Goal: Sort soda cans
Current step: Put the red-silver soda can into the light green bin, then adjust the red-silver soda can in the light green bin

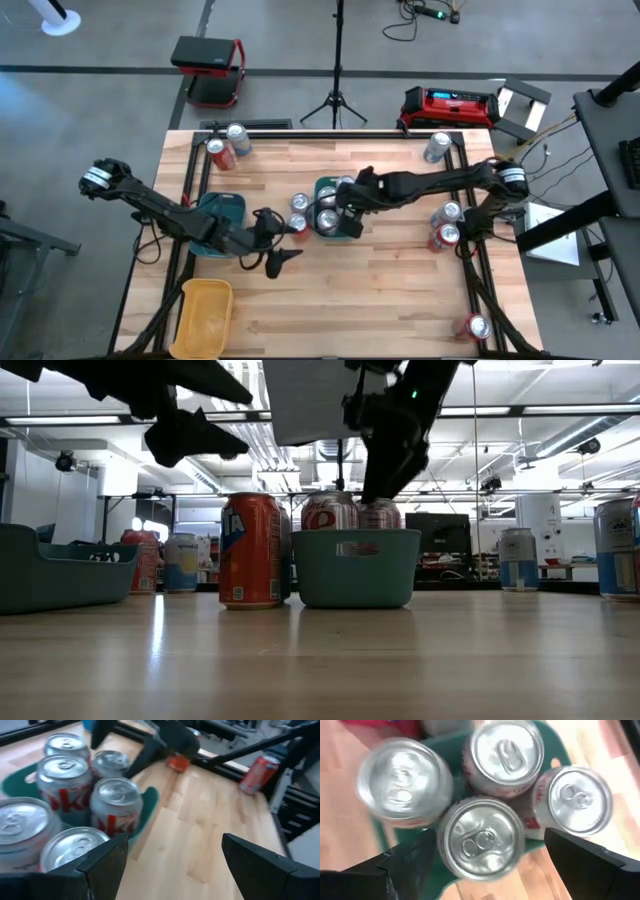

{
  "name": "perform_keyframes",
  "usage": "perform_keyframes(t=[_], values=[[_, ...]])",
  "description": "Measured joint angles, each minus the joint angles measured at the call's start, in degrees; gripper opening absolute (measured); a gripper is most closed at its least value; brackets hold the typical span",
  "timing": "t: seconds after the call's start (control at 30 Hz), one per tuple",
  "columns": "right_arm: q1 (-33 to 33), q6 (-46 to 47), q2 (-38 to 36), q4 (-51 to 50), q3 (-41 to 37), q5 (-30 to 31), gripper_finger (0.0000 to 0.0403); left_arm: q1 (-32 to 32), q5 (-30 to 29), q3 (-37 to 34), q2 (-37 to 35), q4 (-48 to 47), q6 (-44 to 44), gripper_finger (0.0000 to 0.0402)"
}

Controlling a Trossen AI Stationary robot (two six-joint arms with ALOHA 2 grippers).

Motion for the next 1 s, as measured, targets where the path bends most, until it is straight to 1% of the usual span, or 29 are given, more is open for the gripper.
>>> perform_keyframes(t=[0.17, 0.23, 0.33, 0.4, 0.53, 0.63, 0.7, 0.8, 0.9, 1.0], values=[[3.60, 0.86, -3.31, 1.01, 0.00, 0.92, 0.0368, -0.38, -0.21, 0.02, -0.35, 2.44, 1.94, 0.0306], [6.04, 2.74, -3.48, 1.13, -0.10, 3.29, 0.0368, -0.47, -2.61, 0.02, -0.51, 2.82, 1.98, 0.0306], [9.96, 10.73, -3.25, 1.02, -0.22, 9.67, 0.0368, -0.46, -7.85, 0.02, -1.21, 2.68, 1.32, 0.0306], [12.56, 17.83, -2.72, 1.07, -0.22, 12.53, 0.0368, -0.29, -10.31, 0.02, -2.24, 2.39, 2.08, 0.0306], [17.02, 31.44, -0.37, 2.66, -0.26, 14.21, 0.0368, 0.02, -11.24, 0.02, -5.36, 1.43, 3.56, 0.0306], [19.06, 37.26, 2.82, 4.25, -0.35, 15.57, 0.0365, -0.37, -11.65, 0.02, -6.92, -0.45, 3.50, 0.0306], [19.44, 40.34, 4.88, 5.44, -0.35, 17.73, 0.0354, -0.70, -11.65, 0.02, -7.13, -1.32, 3.30, 0.0306], [18.80, 43.55, 7.11, 7.83, -0.37, 19.78, 0.0325, -1.09, -11.65, 0.02, -6.96, -2.45, 3.31, 0.0306], [17.78, 46.63, 9.27, 10.15, -0.37, 19.77, 0.0286, -1.08, -11.65, 0.02, -6.21, -2.66, 3.44, 0.0306], [17.05, 50.00, 11.25, 10.26, -0.37, 19.46, 0.0243, -0.97, -11.98, 0.02, -5.20, -2.11, 3.24, 0.0306]])
